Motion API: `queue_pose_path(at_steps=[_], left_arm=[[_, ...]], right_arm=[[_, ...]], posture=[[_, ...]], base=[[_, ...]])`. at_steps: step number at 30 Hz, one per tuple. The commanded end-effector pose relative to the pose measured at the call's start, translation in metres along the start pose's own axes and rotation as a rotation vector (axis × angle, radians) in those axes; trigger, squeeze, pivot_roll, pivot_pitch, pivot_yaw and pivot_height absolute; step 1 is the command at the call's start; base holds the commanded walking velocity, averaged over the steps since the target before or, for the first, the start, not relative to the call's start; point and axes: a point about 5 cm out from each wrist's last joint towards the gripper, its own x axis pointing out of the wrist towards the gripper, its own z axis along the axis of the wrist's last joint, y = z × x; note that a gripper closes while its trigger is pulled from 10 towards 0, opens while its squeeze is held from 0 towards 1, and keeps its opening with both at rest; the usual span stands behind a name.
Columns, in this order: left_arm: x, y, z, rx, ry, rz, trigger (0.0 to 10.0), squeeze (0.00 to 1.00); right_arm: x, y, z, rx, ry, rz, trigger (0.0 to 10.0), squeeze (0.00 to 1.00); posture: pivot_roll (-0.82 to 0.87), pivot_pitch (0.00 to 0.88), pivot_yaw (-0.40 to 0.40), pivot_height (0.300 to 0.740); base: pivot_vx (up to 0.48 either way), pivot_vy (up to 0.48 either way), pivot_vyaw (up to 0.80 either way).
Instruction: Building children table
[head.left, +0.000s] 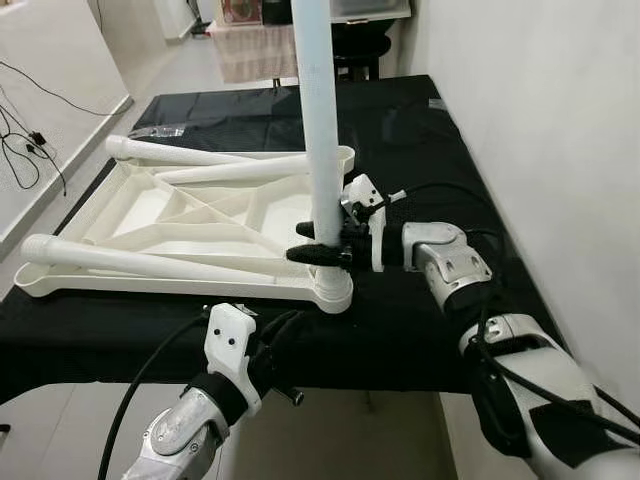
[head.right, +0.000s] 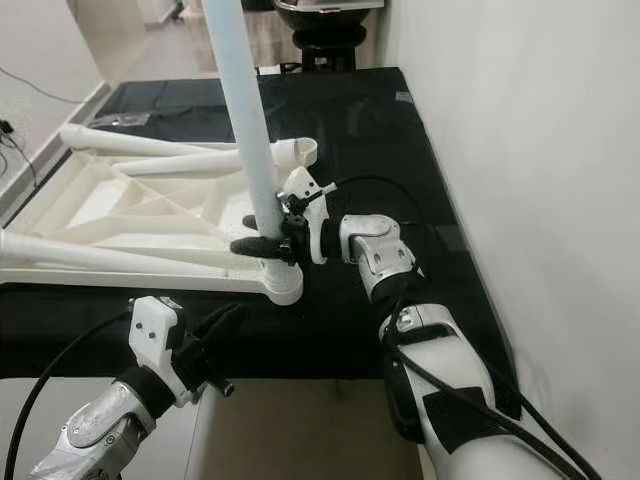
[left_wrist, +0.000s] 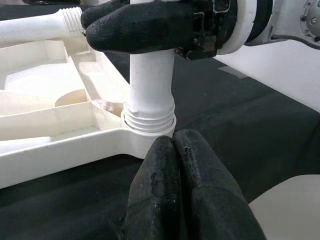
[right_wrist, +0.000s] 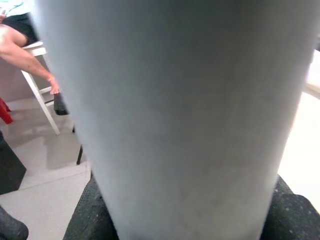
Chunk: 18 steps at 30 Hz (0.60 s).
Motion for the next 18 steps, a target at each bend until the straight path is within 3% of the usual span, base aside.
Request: queue_pose_path(at_steps=[1, 6, 9, 11, 12, 13, 15, 16, 17, 18], left_arm=[[-0.002, -0.001, -0.003, -0.013, 0.012, 0.007, 10.0, 0.00], [-0.003, -0.002, -0.002, -0.013, 0.010, 0.008, 10.0, 0.00], [-0.003, -0.003, -0.002, -0.014, 0.009, 0.007, 10.0, 0.00], [-0.005, -0.003, -0.001, -0.012, 0.006, 0.009, 10.0, 0.00], [-0.005, -0.003, -0.001, -0.012, 0.006, 0.009, 10.0, 0.00], [-0.005, -0.003, 0.000, -0.011, 0.005, 0.010, 10.0, 0.00], [-0.006, -0.001, 0.002, -0.009, 0.002, 0.014, 10.0, 0.00], [-0.007, 0.000, 0.002, -0.008, 0.002, 0.015, 10.0, 0.00], [-0.007, 0.000, 0.002, -0.008, 0.002, 0.015, 10.0, 0.00], [-0.006, 0.001, 0.002, -0.007, 0.003, 0.015, 10.0, 0.00]], right_arm=[[0.006, 0.002, -0.005, 0.040, -0.001, 0.002, 0.0, 0.00], [-0.002, -0.005, -0.009, 0.022, 0.006, -0.067, 0.0, 0.00], [-0.011, -0.011, -0.016, -0.035, 0.069, -0.153, 0.0, 0.00], [-0.029, -0.025, -0.029, -0.066, 0.186, -0.423, 0.0, 0.00], [-0.029, -0.025, -0.029, -0.066, 0.186, -0.423, 0.0, 0.00], [-0.038, -0.031, -0.033, -0.013, 0.167, -0.672, 0.0, 0.00], [-0.053, 0.002, -0.052, 0.137, 0.101, -0.975, 0.0, 0.00], [-0.060, 0.021, -0.058, 0.176, 0.077, -1.033, 0.0, 0.00], [-0.060, 0.021, -0.058, 0.176, 0.077, -1.033, 0.0, 0.00], [-0.060, 0.034, -0.062, 0.187, 0.059, -1.028, 0.0, 0.00]], posture=[[-0.02, 0.086, 0.052, 0.740], [-0.02, 0.095, 0.049, 0.740], [-0.03, 0.104, 0.039, 0.740], [-0.05, 0.127, 0.020, 0.740], [-0.05, 0.127, 0.020, 0.740], [-0.05, 0.129, 0.019, 0.740], [-0.06, 0.147, 0.021, 0.740], [-0.08, 0.154, 0.043, 0.740], [-0.08, 0.154, 0.043, 0.740], [-0.08, 0.154, 0.043, 0.740]], base=[[0.000, 0.000, 0.00], [0.000, 0.000, 0.00], [0.000, 0.000, 0.00], [0.000, 0.000, 0.00], [0.000, 0.000, 0.00], [0.000, 0.000, 0.00], [0.000, 0.000, 0.00], [0.000, 0.000, 0.00], [0.000, 0.000, 0.00], [0.000, 0.000, 0.00]])
